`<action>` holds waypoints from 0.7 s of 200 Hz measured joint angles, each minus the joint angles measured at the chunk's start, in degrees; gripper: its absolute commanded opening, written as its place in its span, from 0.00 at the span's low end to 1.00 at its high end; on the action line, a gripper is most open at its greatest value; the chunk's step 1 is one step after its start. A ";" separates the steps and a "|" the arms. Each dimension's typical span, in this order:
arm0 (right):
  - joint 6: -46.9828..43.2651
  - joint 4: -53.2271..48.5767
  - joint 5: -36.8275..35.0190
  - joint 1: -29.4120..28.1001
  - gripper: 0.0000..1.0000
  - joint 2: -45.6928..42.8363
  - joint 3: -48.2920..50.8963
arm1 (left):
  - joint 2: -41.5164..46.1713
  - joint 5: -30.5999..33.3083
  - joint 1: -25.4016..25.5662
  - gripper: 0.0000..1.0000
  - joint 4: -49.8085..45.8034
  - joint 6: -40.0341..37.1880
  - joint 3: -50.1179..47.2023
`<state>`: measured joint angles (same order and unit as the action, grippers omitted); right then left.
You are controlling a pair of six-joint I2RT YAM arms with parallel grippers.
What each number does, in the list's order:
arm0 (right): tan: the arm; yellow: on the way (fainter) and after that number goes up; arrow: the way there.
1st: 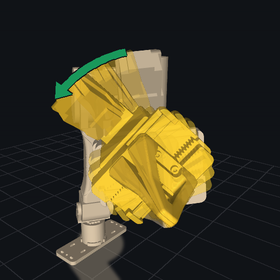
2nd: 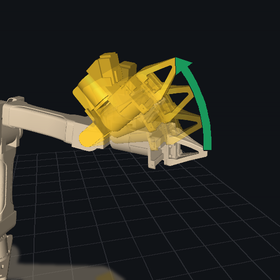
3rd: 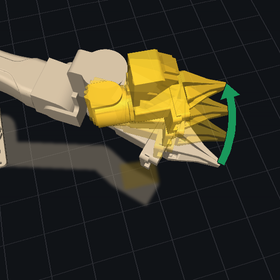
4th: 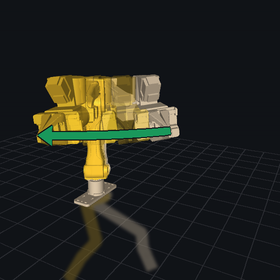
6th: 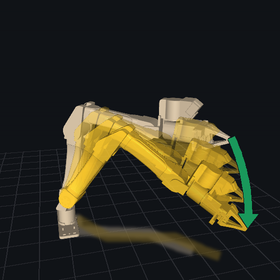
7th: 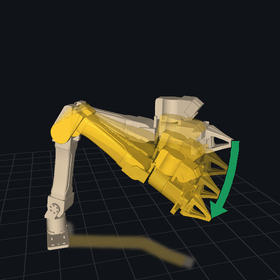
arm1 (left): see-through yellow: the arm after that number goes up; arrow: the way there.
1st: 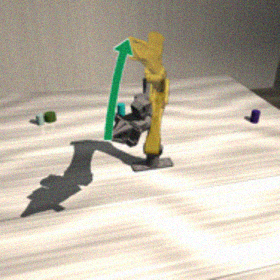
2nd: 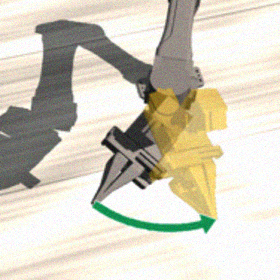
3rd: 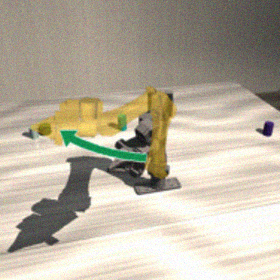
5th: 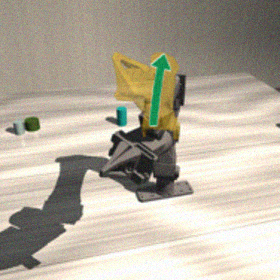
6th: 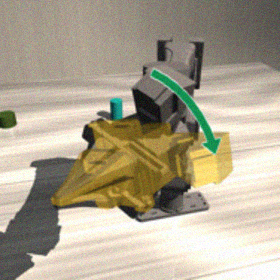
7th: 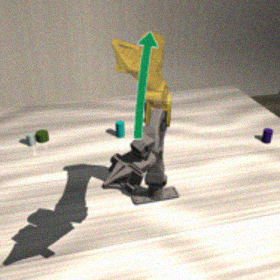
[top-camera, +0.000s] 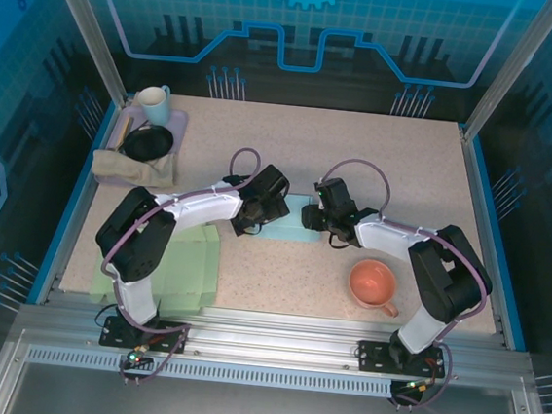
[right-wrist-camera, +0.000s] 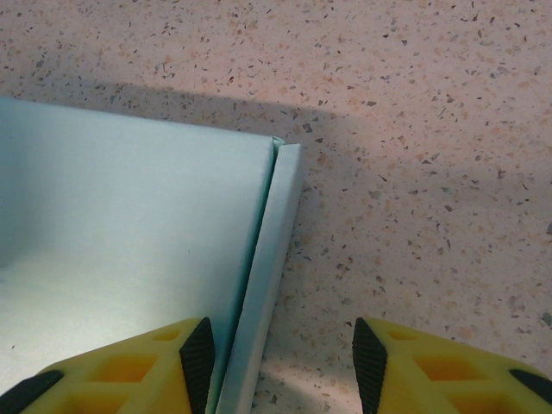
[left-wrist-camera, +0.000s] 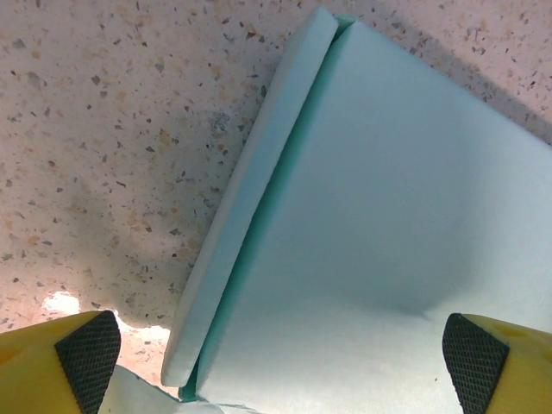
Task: Fold the paper box
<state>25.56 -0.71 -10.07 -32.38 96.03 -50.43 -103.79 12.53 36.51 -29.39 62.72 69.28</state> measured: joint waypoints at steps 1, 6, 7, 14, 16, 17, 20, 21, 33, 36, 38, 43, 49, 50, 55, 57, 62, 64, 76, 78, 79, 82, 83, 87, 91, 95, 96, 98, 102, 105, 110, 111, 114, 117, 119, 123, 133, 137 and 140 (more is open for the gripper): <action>0.00 0.00 0.00 0.00 0.49 0.00 0.00 | 0.00 -0.02 0.00 0.99 0.00 0.00 0.00; 0.00 0.00 0.00 0.00 0.49 0.00 0.00 | -0.02 -0.02 0.00 0.99 -0.02 0.28 0.00; 0.00 0.00 0.02 0.00 0.49 0.00 0.00 | -0.04 -0.02 0.00 0.99 -0.02 0.35 0.00; 0.00 0.00 0.00 0.00 0.49 0.00 0.00 | -0.07 -0.02 0.00 0.99 -0.09 0.48 0.00; 0.00 0.02 0.02 0.00 0.49 0.00 0.00 | -0.07 -0.02 0.00 0.99 -0.11 0.57 0.00; 0.00 0.02 0.00 0.00 0.49 0.00 0.00 | -0.07 -0.02 0.00 0.99 -0.11 0.61 0.00; 0.00 0.02 0.02 0.00 0.49 0.00 0.00 | -0.07 -0.02 0.00 0.99 -0.13 0.72 0.00; 0.00 0.02 0.00 0.00 0.49 0.00 0.00 | -0.07 -0.02 -0.02 0.99 -0.15 0.81 0.00; 0.00 0.17 0.00 0.00 0.49 0.00 0.00 | -0.07 -0.07 0.00 0.99 -0.17 1.51 0.00; 0.00 0.20 0.02 0.00 0.49 0.00 0.00 | -0.07 -0.20 -0.02 0.99 -0.20 1.57 0.00; 0.00 0.20 0.00 -0.02 0.49 0.00 0.00 | -0.07 -0.24 -0.02 0.99 -0.22 1.77 0.00; 0.00 0.22 0.00 -0.09 0.49 0.02 0.00 | -0.07 -0.42 -0.02 0.99 -0.28 1.92 0.00; 0.00 0.22 -0.02 -0.13 0.49 0.02 0.00 | -0.07 -0.50 0.00 0.99 -0.35 2.14 0.00; 0.00 0.24 0.00 -0.13 0.49 0.02 0.00 | -0.07 -0.52 0.00 0.99 -0.35 2.19 0.00; 0.00 0.31 -0.02 -0.22 0.49 0.04 0.00 | -0.07 -0.70 0.00 0.99 -0.37 2.43 0.00; 0.00 0.33 -0.02 -0.22 0.49 0.07 0.00 | -0.07 -0.81 0.00 0.99 -0.37 2.51 0.00; 0.00 0.39 0.00 -0.24 0.49 0.11 0.00 | -0.09 -0.90 0.00 0.99 -0.37 2.95 0.00; 0.00 0.42 0.00 -0.24 0.49 0.13 0.00 | -0.09 -0.98 0.00 0.99 -0.37 2.99 0.00; 0.00 0.59 0.00 -0.26 0.49 0.28 0.00 | -0.11 -1.40 -0.02 0.99 -0.37 3.48 0.00; 0.00 0.63 0.00 -0.26 0.49 0.28 0.00 | -0.11 -1.55 -0.02 0.99 -0.37 3.52 0.00; 0.00 0.68 0.00 -0.26 0.49 0.33 0.00 | -0.11 -1.60 -0.02 0.99 -0.39 3.56 0.00; 0.00 0.76 0.00 -0.26 0.49 0.33 0.00 | -0.13 -1.73 -0.02 0.99 -0.39 3.69 0.00; 0.00 0.79 0.02 -0.26 0.49 0.33 0.00 | -0.13 -1.75 -0.02 0.99 -0.39 3.74 0.00; 0.00 0.85 0.02 -0.26 0.49 0.37 -0.02 | -0.13 -1.95 0.00 0.99 -0.39 3.96 0.00; 0.00 0.90 0.02 -0.26 0.49 0.39 0.00 | -0.15 -1.99 0.00 0.99 -0.39 4.17 0.00; 0.00 0.90 0.02 -0.26 0.49 0.39 0.00 | -0.17 -2.16 0.00 0.99 -0.42 4.52 0.02; 0.00 0.90 0.02 -0.26 0.49 0.39 0.00 | -0.20 -2.19 0.00 0.99 -0.42 4.52 0.02; 0.00 0.92 0.02 -0.26 0.49 0.39 0.00 | -0.22 -2.25 0.00 0.99 -0.42 4.57 0.02; 0.00 0.98 0.02 -0.26 0.49 0.39 0.00 | -0.22 -2.40 0.00 0.99 -0.46 4.83 0.02; 0.00 1.03 0.02 -0.26 0.49 0.39 0.00 | -0.28 -2.43 0.00 0.99 -0.52 4.87 0.02; 0.00 1.09 0.02 -0.26 0.49 0.44 0.00 | -0.33 -2.56 0.00 0.99 -0.66 4.96 0.02; 0.00 1.09 0.02 -0.26 0.49 0.44 0.00 | -0.33 -2.56 0.00 0.99 -0.72 4.98 0.02; 0.00 1.18 0.02 -0.26 0.49 0.44 0.00 | -0.37 -2.62 0.00 0.99 -0.81 5.05 0.04; 0.00 1.27 0.02 -0.26 0.49 0.48 0.02 | -0.42 -2.64 0.00 0.99 -0.96 5.16 0.07; 0.00 1.31 0.02 -0.26 0.49 0.50 0.04 | -0.42 -2.69 0.00 0.99 -1.09 5.25 0.09; 0.00 1.44 0.02 -0.26 0.49 0.52 0.09 | -0.46 -2.86 0.00 0.99 -1.33 5.42 0.15; 0.02 1.70 0.02 -0.26 0.49 0.55 0.22 | -0.55 -2.99 0.00 0.99 -1.99 6.01 0.46; 0.02 1.79 0.02 -0.26 0.49 0.55 0.24 | -0.57 -3.02 0.00 0.99 -2.29 6.27 0.63; 0.02 1.86 0.02 -0.26 0.49 0.55 0.26 | -0.61 -3.02 0.00 0.99 -2.51 6.40 0.79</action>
<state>25.58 1.15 -10.04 -32.64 96.57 -50.17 -104.40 9.52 36.51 -31.90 69.12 70.06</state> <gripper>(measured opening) 0.490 0.987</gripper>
